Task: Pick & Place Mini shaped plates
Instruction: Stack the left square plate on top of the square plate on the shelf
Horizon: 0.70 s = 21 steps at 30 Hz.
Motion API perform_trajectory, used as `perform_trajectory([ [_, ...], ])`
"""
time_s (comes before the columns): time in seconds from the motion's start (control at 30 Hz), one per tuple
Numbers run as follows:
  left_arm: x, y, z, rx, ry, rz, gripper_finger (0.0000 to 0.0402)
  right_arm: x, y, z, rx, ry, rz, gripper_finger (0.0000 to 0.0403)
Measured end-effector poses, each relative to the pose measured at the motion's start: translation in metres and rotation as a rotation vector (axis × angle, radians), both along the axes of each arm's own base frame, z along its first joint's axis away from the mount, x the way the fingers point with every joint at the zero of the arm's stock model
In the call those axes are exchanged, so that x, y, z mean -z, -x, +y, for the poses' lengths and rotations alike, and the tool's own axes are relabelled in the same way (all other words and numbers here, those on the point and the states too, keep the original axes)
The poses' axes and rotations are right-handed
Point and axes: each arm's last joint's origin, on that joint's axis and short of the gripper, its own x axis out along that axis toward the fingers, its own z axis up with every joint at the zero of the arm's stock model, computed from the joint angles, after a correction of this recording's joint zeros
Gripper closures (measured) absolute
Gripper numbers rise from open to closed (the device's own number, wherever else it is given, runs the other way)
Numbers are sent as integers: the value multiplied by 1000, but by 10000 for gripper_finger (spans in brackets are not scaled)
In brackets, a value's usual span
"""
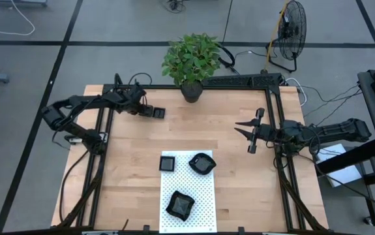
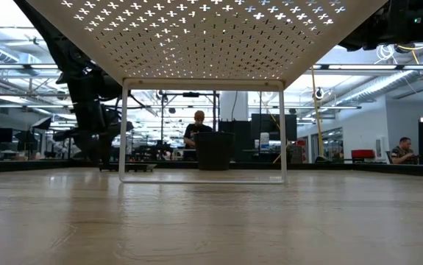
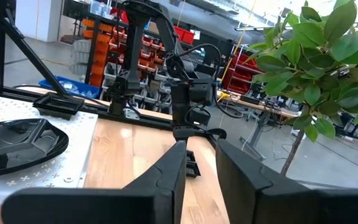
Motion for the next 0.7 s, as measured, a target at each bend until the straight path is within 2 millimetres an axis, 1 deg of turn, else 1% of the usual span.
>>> perform_trajectory([
  [0.23, 1, 2, -1, -1, 12, 21, 385, 1, 0, 0, 0, 1, 15, 328],
  [0.3, 0, 3, -2, -3, 16, 37, 393, 2, 0, 0, 0, 1, 16, 328],
  [0.43, -3, 4, -4, 47, 22, 49, 389, 2, 0, 0, 0, 1, 16, 328],
  [0.5, -13, 3, -5, 82, 7, 51, 396, 1, 0, 0, 0, 1, 15, 328],
  [0.57, -26, 2, -7, 110, -17, 43, 397, 2, 0, 0, -1, 1, 16, 328],
  [0.7, -62, 4, -17, 191, -70, 42, 394, 1, 0, 0, -1, 1, 16, 328],
])
